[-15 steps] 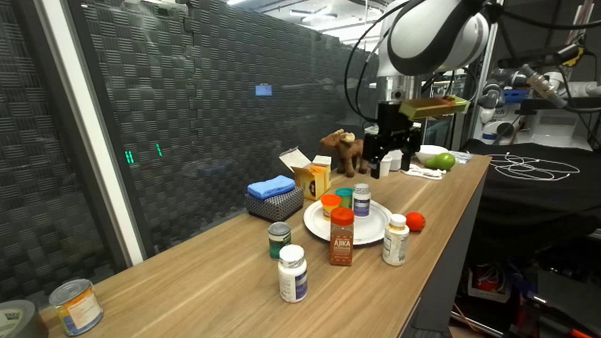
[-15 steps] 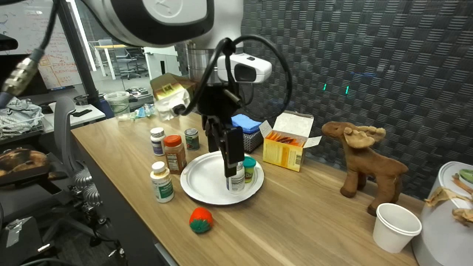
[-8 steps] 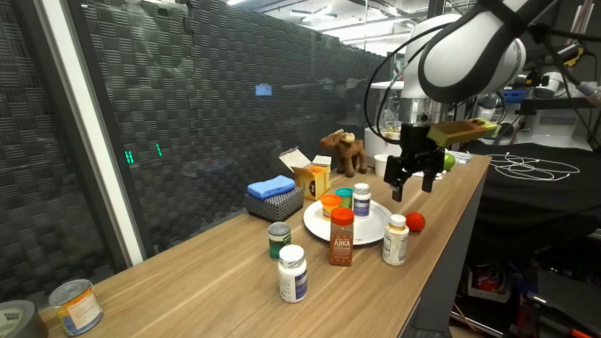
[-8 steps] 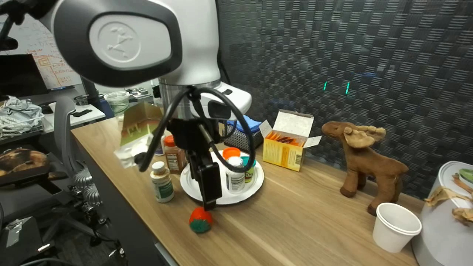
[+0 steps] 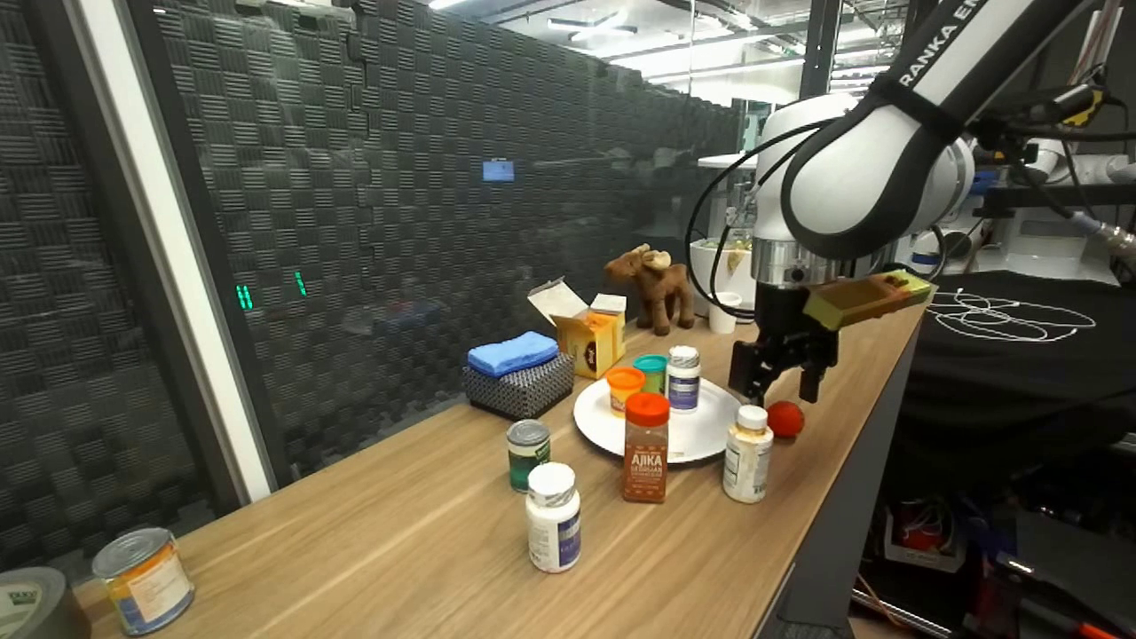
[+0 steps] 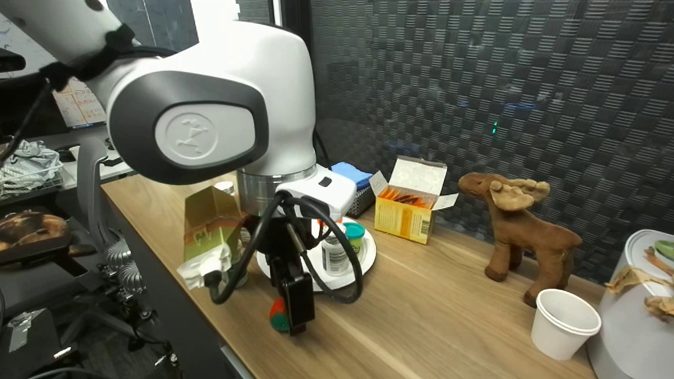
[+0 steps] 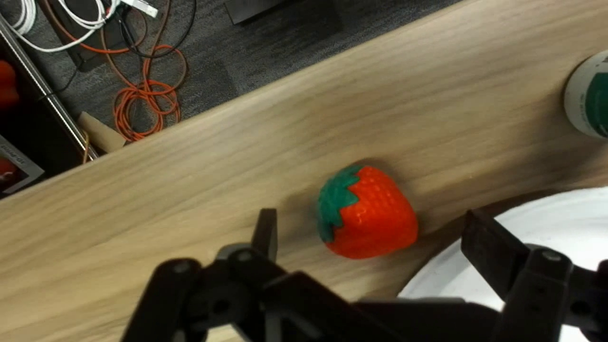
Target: Put the bottles on the white tray
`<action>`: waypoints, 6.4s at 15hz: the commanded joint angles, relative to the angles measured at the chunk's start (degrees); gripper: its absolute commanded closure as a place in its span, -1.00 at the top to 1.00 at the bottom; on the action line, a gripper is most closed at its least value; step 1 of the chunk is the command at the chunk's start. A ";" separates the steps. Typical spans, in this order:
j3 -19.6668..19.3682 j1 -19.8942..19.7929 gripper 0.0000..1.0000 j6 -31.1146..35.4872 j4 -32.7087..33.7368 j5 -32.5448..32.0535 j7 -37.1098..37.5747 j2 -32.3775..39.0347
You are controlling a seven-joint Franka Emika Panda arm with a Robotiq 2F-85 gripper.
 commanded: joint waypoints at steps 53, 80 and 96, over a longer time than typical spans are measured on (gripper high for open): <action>2.52 2.53 0.50 -3.24 11.34 3.17 -3.34 6.23; 5.59 4.22 1.00 -22.48 7.84 7.64 -2.58 -11.72; 8.63 6.34 1.00 -10.95 -0.43 4.04 -0.38 -10.83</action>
